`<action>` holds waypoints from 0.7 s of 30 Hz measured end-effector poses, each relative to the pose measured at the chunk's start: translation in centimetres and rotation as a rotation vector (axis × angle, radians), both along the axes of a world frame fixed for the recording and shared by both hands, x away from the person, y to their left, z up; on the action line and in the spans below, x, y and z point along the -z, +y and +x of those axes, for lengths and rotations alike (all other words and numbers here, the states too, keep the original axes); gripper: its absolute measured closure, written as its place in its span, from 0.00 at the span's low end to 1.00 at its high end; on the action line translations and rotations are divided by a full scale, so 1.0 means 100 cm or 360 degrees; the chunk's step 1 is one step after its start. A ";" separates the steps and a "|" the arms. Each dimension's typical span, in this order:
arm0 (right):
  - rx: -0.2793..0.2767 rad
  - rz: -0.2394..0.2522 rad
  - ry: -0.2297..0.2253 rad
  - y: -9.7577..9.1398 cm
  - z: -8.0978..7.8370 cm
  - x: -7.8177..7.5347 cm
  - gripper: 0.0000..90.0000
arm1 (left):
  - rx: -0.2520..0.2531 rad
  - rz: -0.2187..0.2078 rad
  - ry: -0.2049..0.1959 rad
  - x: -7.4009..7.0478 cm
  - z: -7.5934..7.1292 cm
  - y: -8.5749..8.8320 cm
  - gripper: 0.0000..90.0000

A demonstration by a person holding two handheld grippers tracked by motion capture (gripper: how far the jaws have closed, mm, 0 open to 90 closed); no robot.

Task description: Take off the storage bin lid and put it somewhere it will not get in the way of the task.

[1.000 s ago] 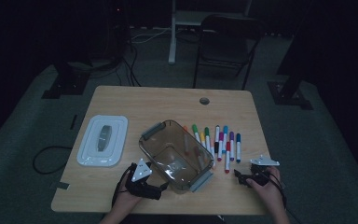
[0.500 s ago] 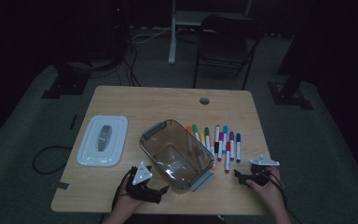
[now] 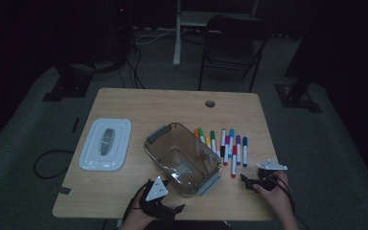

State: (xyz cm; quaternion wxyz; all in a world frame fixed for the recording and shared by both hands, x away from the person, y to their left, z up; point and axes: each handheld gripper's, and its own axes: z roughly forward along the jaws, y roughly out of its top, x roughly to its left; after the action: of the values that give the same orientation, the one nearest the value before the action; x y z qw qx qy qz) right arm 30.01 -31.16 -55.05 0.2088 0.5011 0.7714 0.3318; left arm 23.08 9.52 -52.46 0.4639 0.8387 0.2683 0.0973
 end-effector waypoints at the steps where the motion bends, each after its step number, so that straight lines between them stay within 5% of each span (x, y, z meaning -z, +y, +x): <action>1: 0.0000 0.0000 0.0000 0.000 0.000 0.000 0.12 | 0.0006 0.0002 -0.0004 0.000 0.000 -0.001 0.01; 9: -0.0004 0.0000 0.0000 0.000 0.001 0.000 0.12 | -0.0153 0.0083 -0.0047 0.001 0.012 0.018 0.01; 14: -0.0005 -0.0001 0.0000 0.000 0.001 0.000 0.12 | -0.0252 0.0202 -0.0029 0.008 0.026 0.039 0.01; 21: -0.0002 -0.0001 -0.0001 0.000 0.001 0.000 0.13 | -0.0394 0.0269 0.0039 0.016 0.041 0.068 0.01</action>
State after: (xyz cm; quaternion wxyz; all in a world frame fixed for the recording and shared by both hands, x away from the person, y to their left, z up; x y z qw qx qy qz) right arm 30.15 -31.18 -55.05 0.2091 0.5006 0.7717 0.3318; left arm 27.15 16.28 -54.06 0.3728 0.8364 0.3661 0.1658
